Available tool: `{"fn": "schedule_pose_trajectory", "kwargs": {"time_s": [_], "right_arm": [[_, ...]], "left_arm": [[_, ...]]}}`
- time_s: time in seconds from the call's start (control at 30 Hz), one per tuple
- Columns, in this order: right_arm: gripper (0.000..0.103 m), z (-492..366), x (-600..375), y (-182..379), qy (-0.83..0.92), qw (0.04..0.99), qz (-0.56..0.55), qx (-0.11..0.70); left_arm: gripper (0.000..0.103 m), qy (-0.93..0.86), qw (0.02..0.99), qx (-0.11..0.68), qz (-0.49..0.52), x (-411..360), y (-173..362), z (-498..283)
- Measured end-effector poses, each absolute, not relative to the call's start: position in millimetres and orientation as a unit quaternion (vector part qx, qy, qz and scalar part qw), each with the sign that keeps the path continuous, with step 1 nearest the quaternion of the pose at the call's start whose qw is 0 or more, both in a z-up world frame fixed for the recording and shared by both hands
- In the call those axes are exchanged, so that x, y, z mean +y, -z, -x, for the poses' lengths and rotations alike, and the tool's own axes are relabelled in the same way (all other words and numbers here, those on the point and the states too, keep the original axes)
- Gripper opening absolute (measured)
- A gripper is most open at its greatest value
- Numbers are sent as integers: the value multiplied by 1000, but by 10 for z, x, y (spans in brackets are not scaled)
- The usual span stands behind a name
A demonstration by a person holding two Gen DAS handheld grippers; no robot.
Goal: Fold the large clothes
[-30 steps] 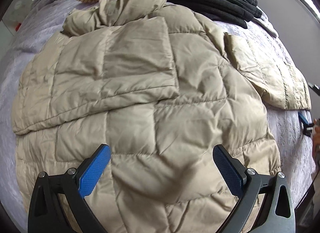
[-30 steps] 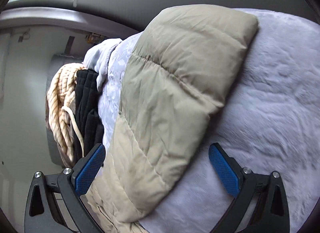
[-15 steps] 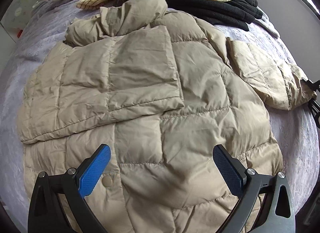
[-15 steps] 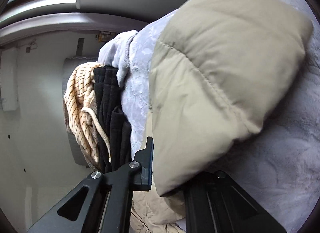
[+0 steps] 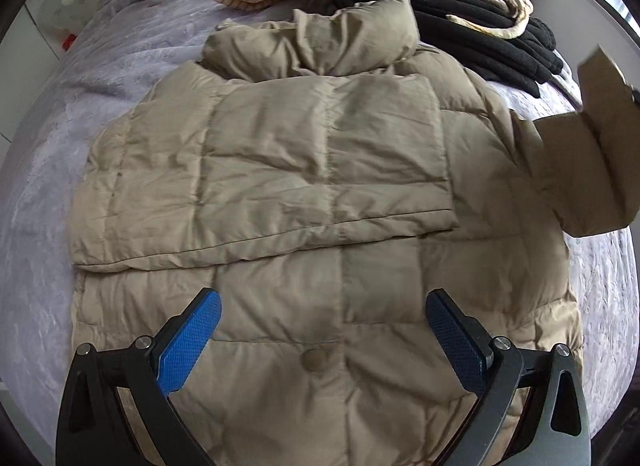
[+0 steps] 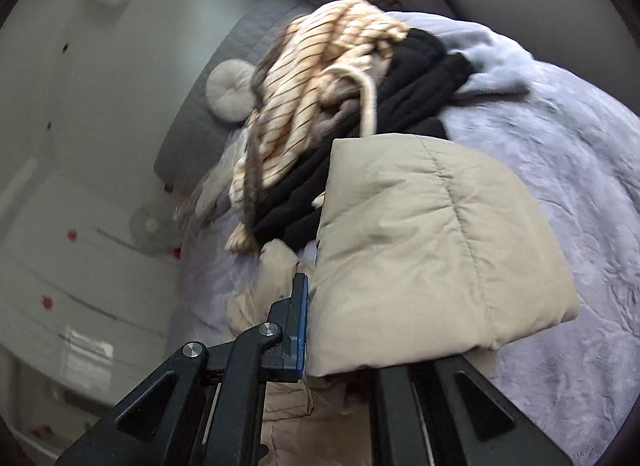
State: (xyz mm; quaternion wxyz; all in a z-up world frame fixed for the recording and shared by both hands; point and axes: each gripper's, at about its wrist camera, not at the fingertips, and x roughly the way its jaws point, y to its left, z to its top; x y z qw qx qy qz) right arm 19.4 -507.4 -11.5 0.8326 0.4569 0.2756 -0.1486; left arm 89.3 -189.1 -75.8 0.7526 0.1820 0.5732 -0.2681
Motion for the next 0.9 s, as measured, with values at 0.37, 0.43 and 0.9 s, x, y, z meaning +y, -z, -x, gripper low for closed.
{"fn": "schedule_pose_trajectory", "kwargs": {"time_s": [0.37,0.43,0.9], "right_arm": [[9,-1586,-3250,769,96,849,-229,466],[9,-1640,-3178,982,103,835,-230,489],[57,-1118,-3591,1000,139,806,-354,453]], "left_arm": [[102,237,767,575,-160,-1308,813,-1315],[102,231,767,578,-153,-1223,822,-1383],[102,242,777,569,-115,-1029,892,-1697]]}}
